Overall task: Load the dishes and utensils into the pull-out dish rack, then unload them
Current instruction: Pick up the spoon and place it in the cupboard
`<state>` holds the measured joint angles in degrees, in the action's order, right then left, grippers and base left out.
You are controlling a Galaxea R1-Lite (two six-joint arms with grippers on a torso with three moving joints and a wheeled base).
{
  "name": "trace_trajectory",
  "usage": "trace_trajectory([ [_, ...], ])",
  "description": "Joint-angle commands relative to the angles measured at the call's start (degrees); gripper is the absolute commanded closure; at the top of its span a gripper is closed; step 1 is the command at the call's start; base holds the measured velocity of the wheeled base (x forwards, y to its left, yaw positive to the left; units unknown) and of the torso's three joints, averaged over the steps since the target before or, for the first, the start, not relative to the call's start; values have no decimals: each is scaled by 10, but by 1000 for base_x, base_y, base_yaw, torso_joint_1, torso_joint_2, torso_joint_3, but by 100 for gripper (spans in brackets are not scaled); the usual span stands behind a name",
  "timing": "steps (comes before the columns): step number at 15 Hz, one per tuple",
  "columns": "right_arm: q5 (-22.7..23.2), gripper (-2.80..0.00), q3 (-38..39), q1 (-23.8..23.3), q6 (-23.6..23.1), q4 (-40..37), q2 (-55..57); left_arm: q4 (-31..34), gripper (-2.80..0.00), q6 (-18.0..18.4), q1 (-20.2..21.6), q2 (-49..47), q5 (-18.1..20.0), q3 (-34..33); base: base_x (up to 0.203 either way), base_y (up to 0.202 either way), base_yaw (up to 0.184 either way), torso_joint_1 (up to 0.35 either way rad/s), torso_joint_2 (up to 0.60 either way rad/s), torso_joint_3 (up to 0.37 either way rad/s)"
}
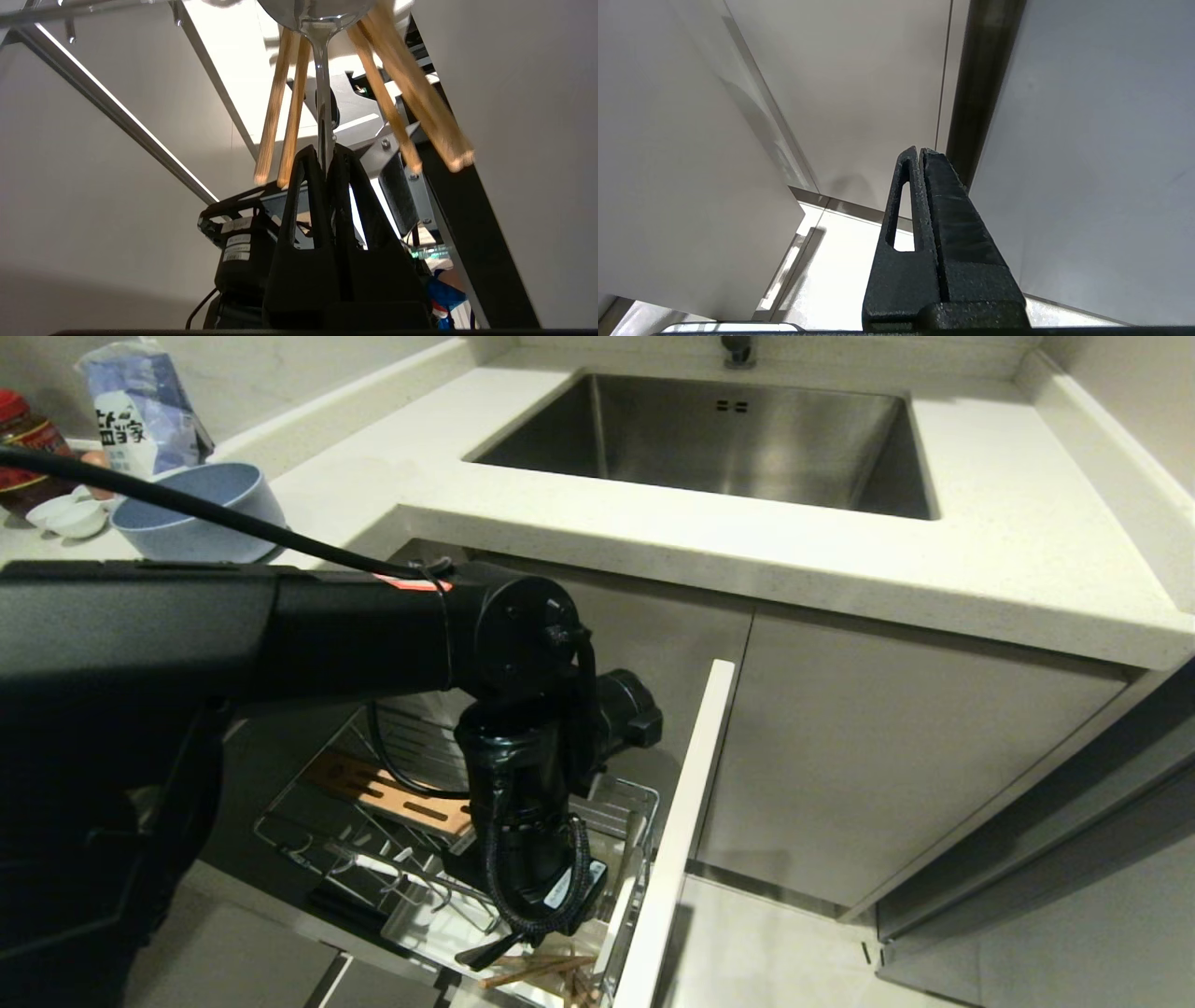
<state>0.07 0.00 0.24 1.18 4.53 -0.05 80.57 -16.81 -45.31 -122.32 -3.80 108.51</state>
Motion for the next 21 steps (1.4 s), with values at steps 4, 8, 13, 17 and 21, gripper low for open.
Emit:
trace_trajectory([
  [4,0,0,15,0,0,0,0,-29,0,0,15,-47,0,15,0,0,0,0,0,0],
  [8,0,0,15,0,0,0,0,-55,0,3,30,-69,1,18,0,0,0,0,0,0],
  [13,0,0,15,0,0,0,0,-67,0,16,36,-89,1,22,0,0,0,0,0,0],
  [17,0,0,15,0,0,0,0,-70,0,17,40,-88,1,23,0,0,0,0,0,0],
  [21,0,0,15,0,0,0,0,-69,-280,18,43,-82,1,23,0,0,0,0,0,0],
])
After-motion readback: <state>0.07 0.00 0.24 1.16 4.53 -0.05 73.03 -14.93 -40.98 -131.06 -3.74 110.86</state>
